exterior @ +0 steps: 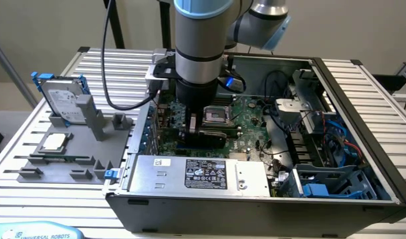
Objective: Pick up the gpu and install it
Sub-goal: 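Press down on the gpu until it lock into place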
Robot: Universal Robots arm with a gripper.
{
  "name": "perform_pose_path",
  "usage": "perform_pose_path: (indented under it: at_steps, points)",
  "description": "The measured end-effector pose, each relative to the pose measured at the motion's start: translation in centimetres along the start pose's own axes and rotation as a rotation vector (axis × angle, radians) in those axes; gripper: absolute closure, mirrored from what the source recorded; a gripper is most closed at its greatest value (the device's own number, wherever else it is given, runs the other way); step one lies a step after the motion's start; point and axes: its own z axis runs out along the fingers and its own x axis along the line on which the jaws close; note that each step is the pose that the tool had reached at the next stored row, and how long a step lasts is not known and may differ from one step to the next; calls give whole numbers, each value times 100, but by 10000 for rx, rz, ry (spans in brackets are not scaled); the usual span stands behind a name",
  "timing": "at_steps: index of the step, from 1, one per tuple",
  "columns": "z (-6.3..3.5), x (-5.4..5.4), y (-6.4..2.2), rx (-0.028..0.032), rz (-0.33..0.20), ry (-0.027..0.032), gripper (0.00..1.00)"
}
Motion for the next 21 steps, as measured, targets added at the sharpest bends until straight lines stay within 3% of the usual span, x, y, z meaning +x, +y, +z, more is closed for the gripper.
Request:
perform_pose_path:
  at_steps: [21]
  points:
    - [10, -14, 37, 7, -4, 2, 73]
